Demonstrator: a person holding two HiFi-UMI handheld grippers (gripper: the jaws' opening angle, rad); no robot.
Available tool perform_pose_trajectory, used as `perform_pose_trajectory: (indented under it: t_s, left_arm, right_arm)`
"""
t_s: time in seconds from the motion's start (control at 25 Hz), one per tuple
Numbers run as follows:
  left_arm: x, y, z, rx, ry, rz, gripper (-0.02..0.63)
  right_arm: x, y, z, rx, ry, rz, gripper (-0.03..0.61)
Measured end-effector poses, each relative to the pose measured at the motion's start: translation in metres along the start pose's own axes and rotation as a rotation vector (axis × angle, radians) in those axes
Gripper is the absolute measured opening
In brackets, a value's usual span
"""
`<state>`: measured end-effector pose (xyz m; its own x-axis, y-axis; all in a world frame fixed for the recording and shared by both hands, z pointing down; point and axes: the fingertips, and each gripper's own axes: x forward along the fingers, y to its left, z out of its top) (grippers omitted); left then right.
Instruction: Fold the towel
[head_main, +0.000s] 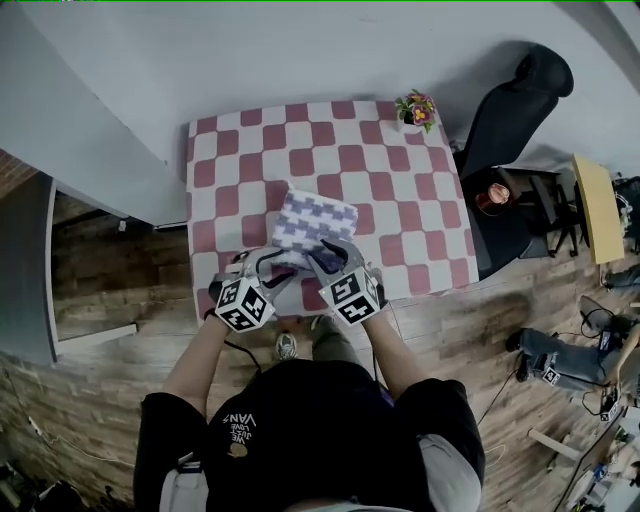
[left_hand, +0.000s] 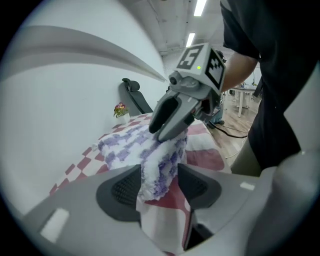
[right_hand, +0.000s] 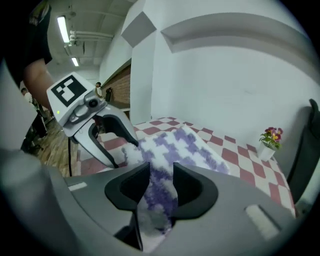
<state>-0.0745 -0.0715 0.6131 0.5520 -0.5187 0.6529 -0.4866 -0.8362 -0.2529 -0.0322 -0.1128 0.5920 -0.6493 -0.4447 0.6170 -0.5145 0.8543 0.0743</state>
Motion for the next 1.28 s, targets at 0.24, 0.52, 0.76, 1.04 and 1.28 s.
perform_pose_trajectory:
  t_s: [0.24,0.52,0.76,1.04,1.28]
  left_arm:
    - [0.008,-0.004,-0.007,0.009,0.017,-0.019,0.215]
    - [-0.043,-0.004,0.032,0.022,-0.142,0.101,0.215]
    - [-0.089,-0.015,0.061,-0.078,-0.279,0.213,0.215]
    - [-0.129,-0.030,0.079,-0.183,-0.384,0.257,0.197]
    - [-0.157,-0.034,0.084,-0.219,-0.424,0.319,0.035]
  right_arm:
    - [-0.004,0.001,-0.013,0.029,-0.037,-0.128,0.149]
    - [-0.092,-0.001,0.009,0.220,-0.199,-0.334,0.130]
    - [-0.144,0.025,0.011,0.342,-0.299,-0.424,0.006]
    - [-0.178,0.053,0.025,0.366,-0.370,-0.441,0.006]
    - [-0.197,0.067,0.031,0.361,-0.388,-0.434,0.005]
